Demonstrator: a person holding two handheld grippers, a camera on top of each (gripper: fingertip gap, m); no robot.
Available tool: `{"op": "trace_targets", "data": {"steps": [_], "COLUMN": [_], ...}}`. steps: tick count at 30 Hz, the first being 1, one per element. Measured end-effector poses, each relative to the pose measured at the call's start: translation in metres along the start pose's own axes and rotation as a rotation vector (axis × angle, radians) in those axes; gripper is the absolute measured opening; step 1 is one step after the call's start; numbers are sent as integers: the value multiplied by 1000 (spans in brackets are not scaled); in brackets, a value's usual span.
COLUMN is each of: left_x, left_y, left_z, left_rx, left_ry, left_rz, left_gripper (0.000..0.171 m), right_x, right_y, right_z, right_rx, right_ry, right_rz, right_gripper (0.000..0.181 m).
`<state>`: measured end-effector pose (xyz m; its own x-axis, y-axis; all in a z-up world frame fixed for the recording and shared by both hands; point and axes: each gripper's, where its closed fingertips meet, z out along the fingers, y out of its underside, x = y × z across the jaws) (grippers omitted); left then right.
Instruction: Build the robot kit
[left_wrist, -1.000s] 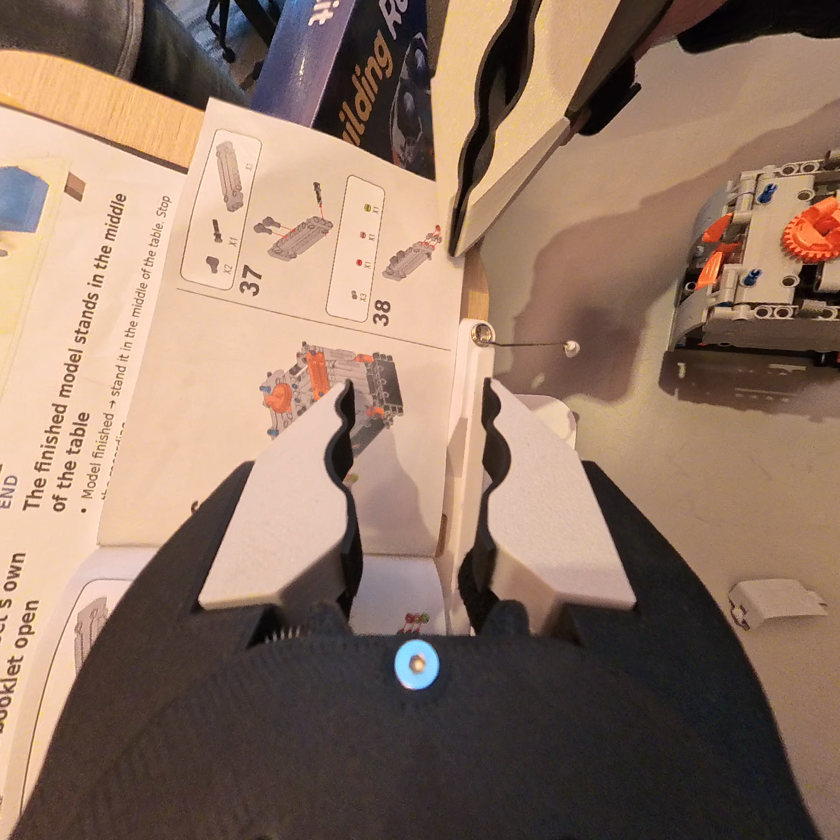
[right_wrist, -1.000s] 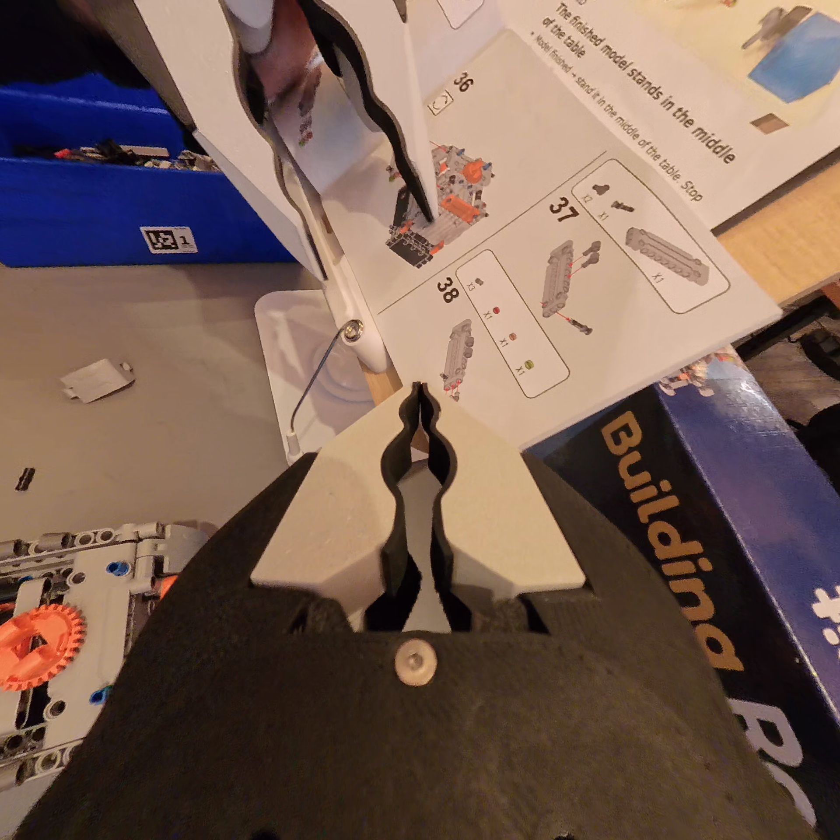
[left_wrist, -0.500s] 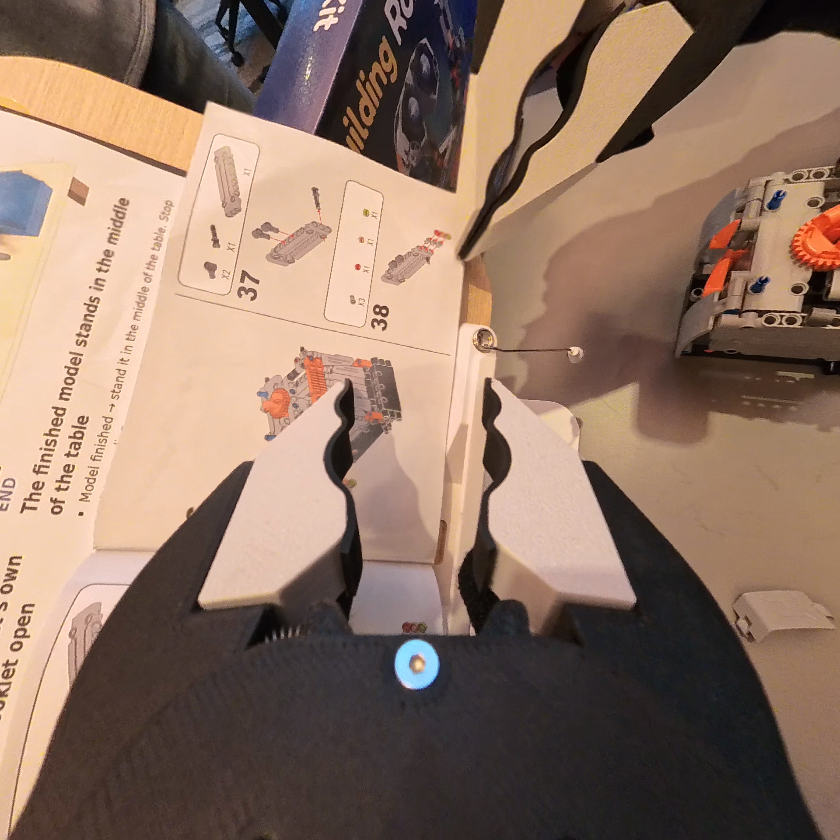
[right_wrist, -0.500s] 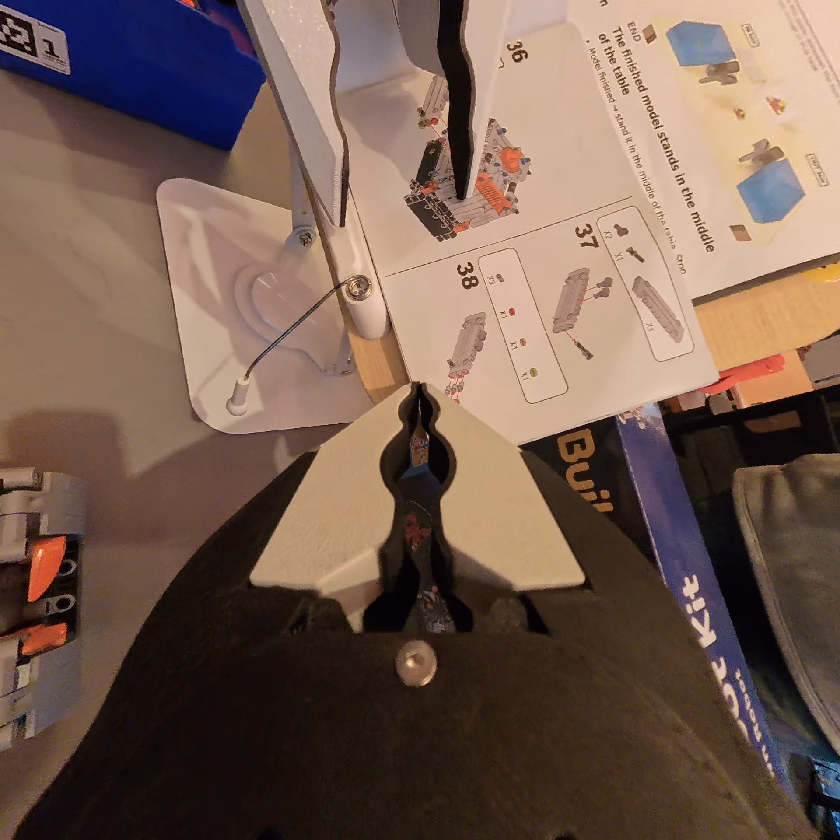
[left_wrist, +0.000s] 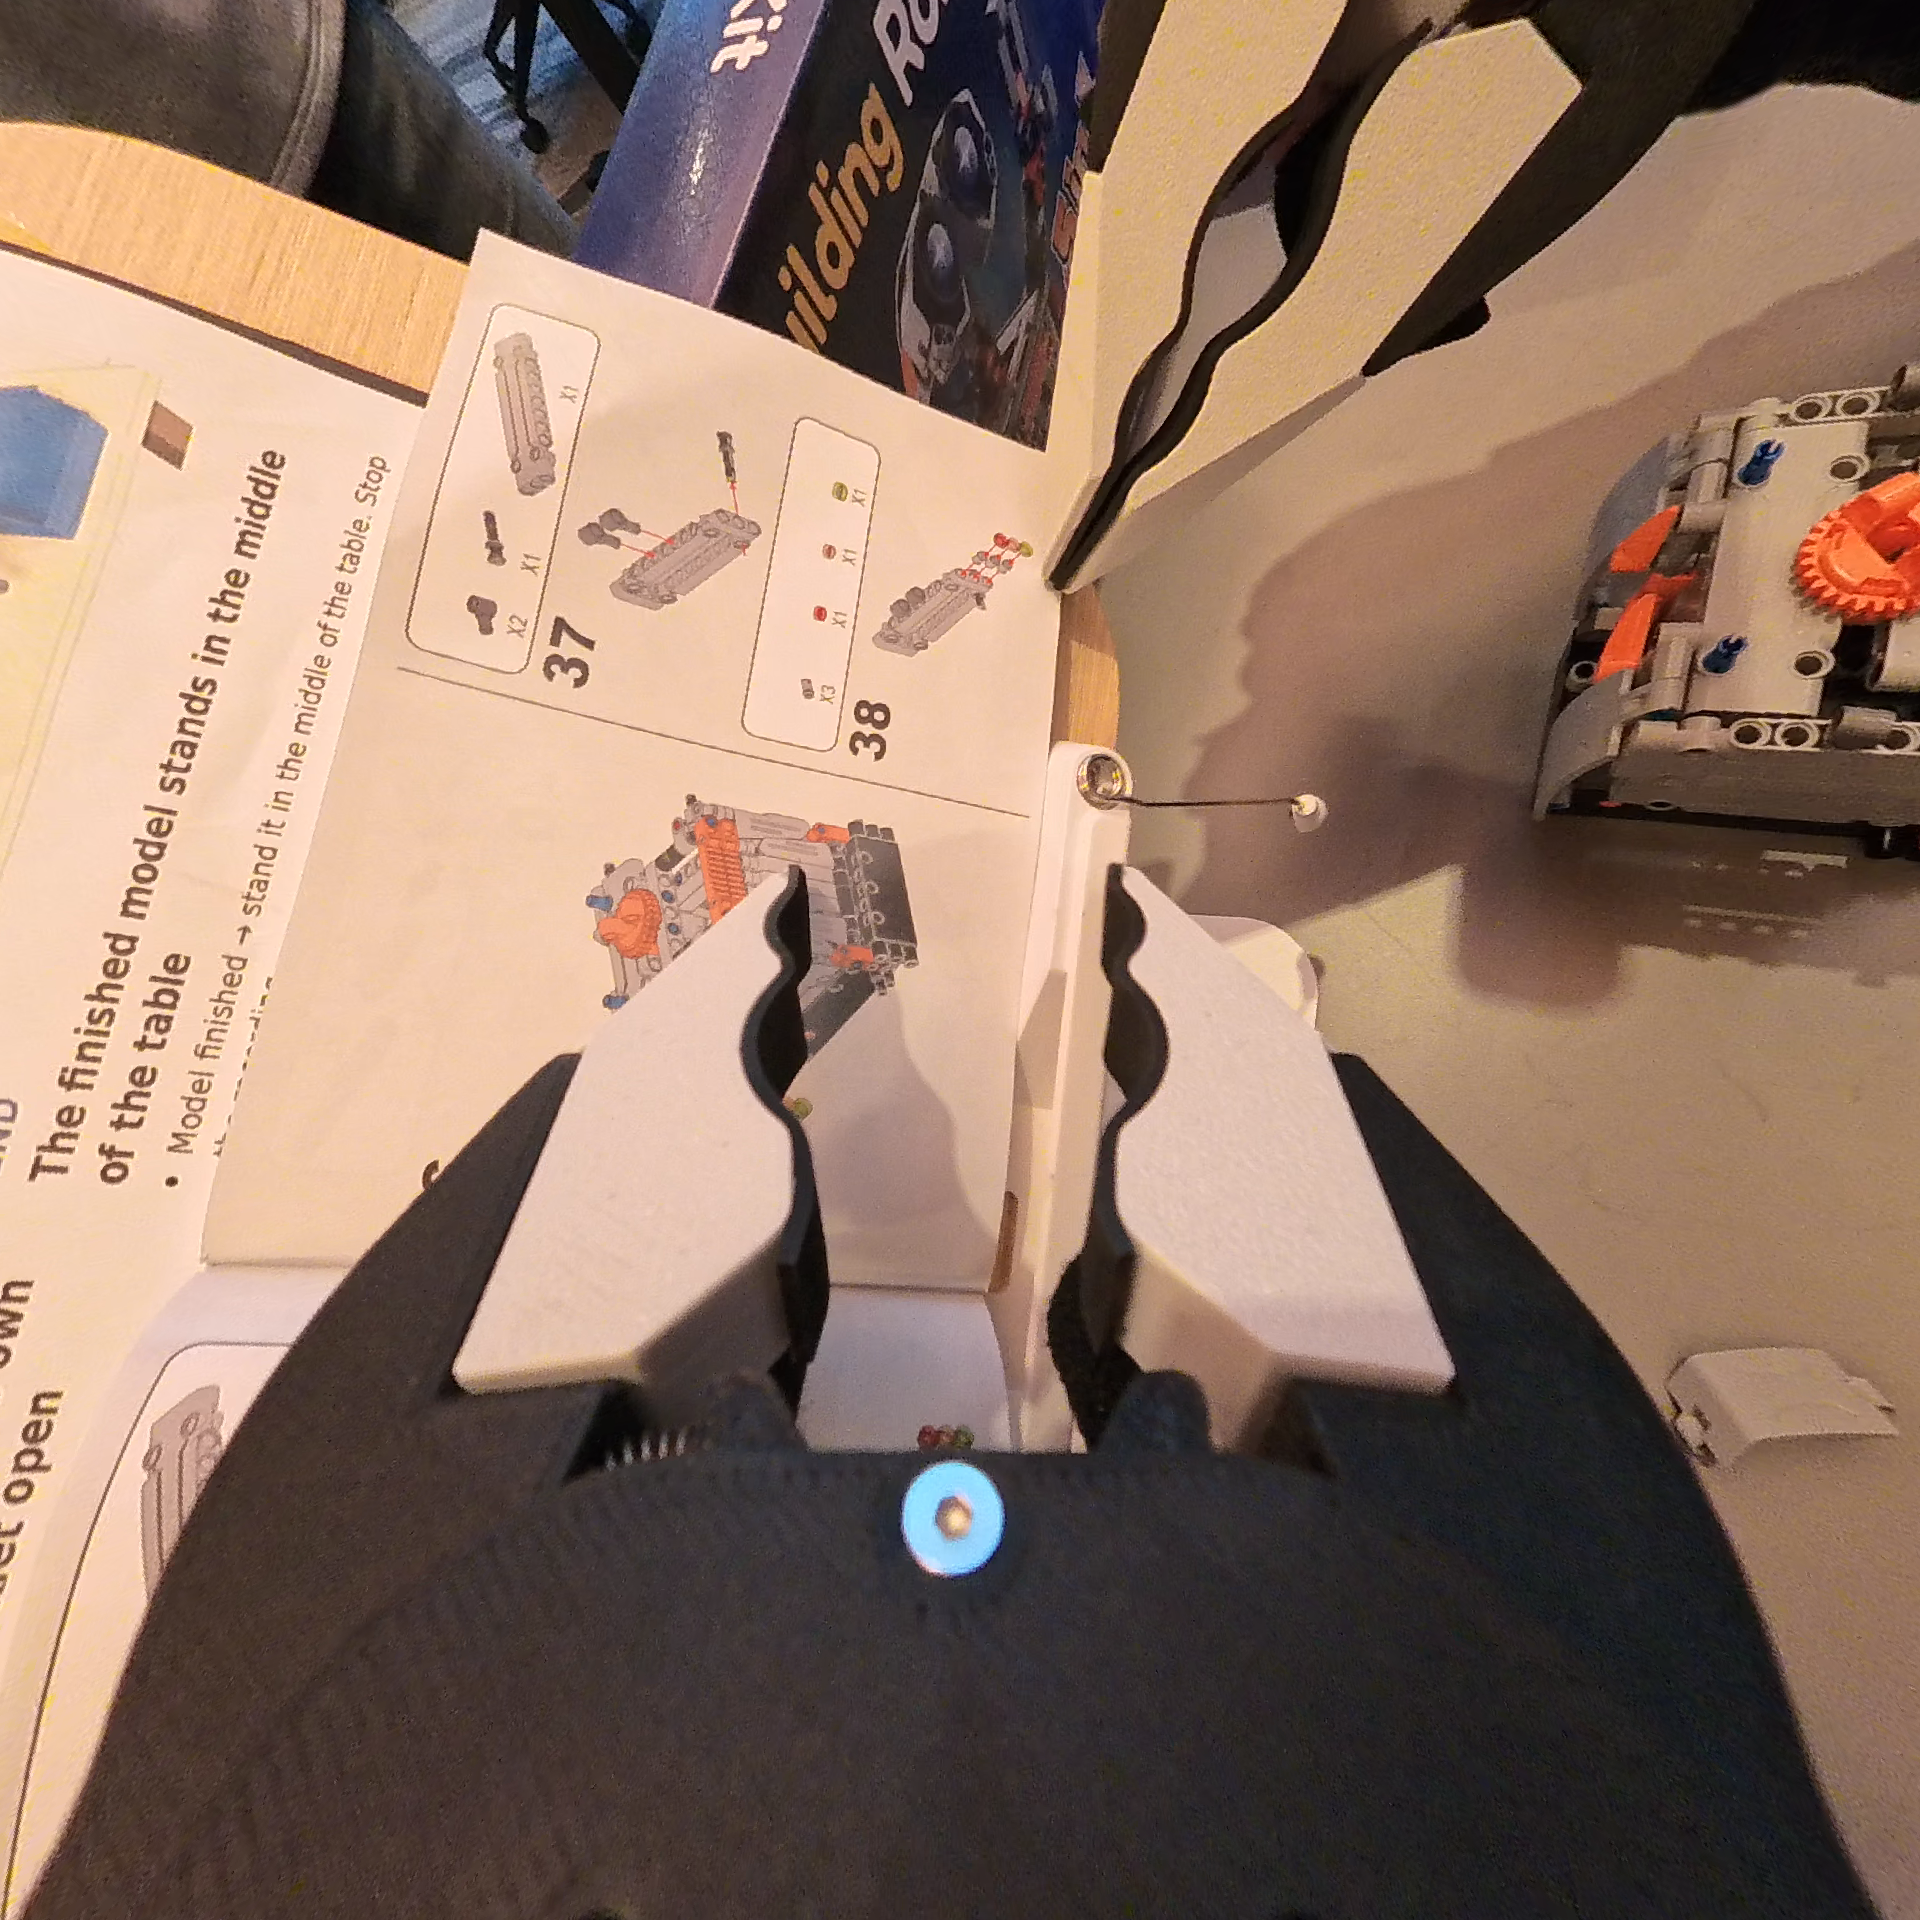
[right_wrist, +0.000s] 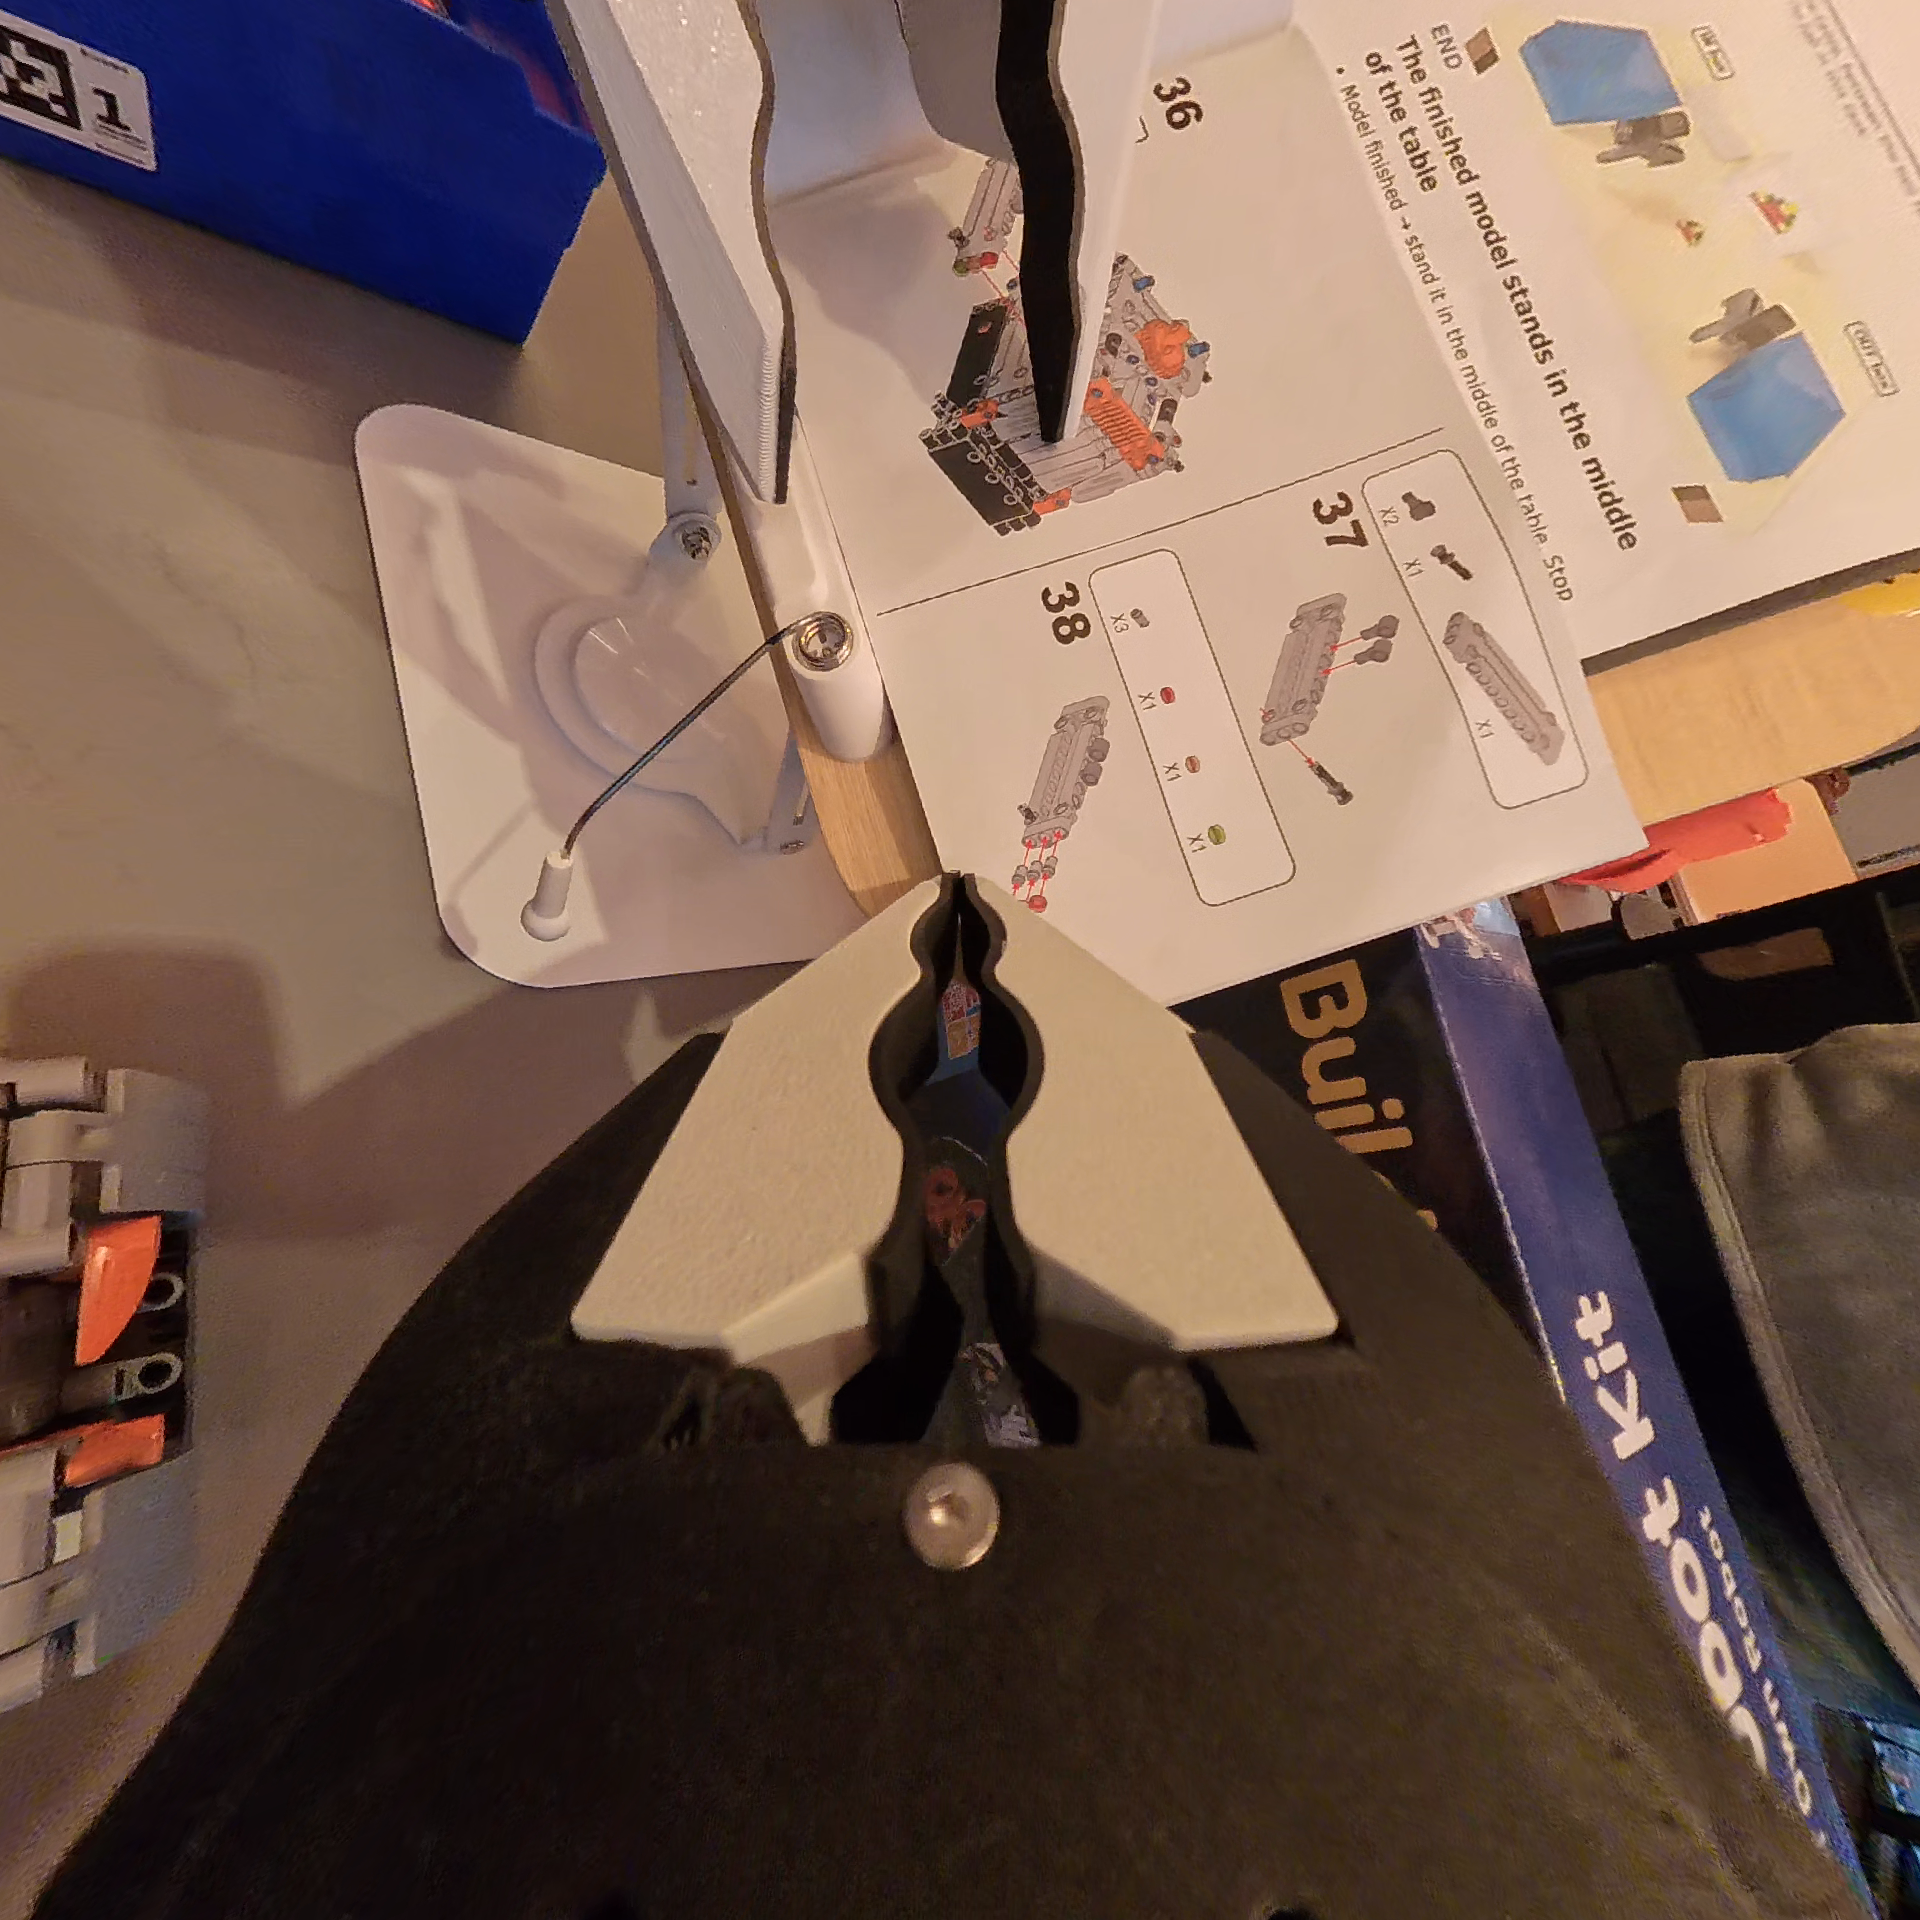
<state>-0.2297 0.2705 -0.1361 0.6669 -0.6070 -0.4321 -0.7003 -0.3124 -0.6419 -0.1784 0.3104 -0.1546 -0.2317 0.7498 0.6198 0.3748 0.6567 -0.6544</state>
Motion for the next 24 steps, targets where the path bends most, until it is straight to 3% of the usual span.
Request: {"op": "trace_targets", "data": {"steps": [2, 3, 4, 11, 24], "left_x": [1, 1, 1, 4, 13], "left_y": [0, 0, 0, 0, -7], "left_z": [0, 0, 1, 4, 8], "left_rx": [-2, -4, -5, -6, 1], "left_ry": [-1, -1, 0, 9, 15], "left_rz": [2, 3, 4, 6, 25], "left_gripper": [55, 55, 55, 55, 55], "right_x": [0, 2, 4, 0, 0], "right_y": [-2, -4, -4, -1, -9], "right_z": [-1, -2, -1, 2, -6], "right_rx": [7, 14, 6, -22, 80], "right_ry": [16, 39, 58, 60, -72], "right_rz": [-11, -18, -27, -71, 176], "right_gripper": [2, 19, 22, 0, 0]}}
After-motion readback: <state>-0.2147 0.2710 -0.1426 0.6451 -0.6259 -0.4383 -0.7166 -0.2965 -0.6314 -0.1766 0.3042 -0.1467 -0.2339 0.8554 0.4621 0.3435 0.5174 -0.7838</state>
